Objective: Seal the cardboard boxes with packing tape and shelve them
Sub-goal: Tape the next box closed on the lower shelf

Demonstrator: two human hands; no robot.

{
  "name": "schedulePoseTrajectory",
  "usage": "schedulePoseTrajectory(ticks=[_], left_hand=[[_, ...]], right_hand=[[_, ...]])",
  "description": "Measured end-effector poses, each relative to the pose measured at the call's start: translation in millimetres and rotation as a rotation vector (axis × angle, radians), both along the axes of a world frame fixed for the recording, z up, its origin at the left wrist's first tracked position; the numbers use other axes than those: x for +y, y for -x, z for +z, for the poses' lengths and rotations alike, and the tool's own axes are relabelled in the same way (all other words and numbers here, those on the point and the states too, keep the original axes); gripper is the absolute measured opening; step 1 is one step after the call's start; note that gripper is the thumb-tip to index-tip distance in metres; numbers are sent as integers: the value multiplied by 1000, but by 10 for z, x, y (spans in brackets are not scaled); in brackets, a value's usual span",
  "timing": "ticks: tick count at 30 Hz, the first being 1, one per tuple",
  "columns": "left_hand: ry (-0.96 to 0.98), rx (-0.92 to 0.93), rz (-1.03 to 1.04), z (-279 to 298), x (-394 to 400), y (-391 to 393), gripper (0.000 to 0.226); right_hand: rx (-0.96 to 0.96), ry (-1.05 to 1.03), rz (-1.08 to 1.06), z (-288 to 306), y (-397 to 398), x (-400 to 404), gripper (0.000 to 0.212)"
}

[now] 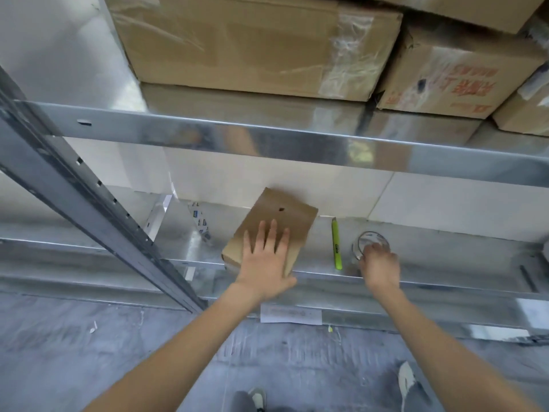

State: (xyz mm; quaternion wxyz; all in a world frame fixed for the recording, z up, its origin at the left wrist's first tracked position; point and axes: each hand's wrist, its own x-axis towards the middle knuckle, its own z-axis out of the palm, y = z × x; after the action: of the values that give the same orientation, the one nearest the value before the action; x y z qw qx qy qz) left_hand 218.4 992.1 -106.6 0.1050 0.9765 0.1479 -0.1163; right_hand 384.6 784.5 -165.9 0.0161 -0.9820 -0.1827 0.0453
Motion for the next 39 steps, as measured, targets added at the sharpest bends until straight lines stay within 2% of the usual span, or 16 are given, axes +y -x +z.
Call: schedulePoseTrajectory(ticks=[4, 9, 11, 13, 15, 19, 23, 29, 33, 39], left_hand=[[102, 31, -183, 50, 659, 236, 88], [253, -72, -174, 107, 1098, 335, 72], [264, -189, -110, 111, 1058, 295, 57], [155, -310, -38, 56, 953, 201, 67], [38, -312, 31, -56, 872, 109, 72], [-73, -293, 49, -225, 851, 72, 66], [-80, -309, 40, -232, 856, 56, 66], [-102, -317, 41, -284, 872, 27, 67], [-92, -286, 21, -292, 888, -22, 75], [-66, -299, 0, -252, 890, -41, 79]], right_hand=[[16, 17, 45, -108, -79, -34, 28], [67, 60, 18, 62, 4, 22, 35], [-16, -97, 42, 261, 54, 190, 42], [-34, -346, 149, 547, 175, 543, 50], [50, -473, 246, 816, 310, 1026, 56], [178, -334, 333, 779, 492, 1829, 61], [189, -165, 303, 423, 543, 1959, 64], [151, -147, 345, 420, 704, 1821, 65], [140, -287, 446, 358, 1336, 1291, 78], [70, -342, 462, 264, 1405, 1188, 56]])
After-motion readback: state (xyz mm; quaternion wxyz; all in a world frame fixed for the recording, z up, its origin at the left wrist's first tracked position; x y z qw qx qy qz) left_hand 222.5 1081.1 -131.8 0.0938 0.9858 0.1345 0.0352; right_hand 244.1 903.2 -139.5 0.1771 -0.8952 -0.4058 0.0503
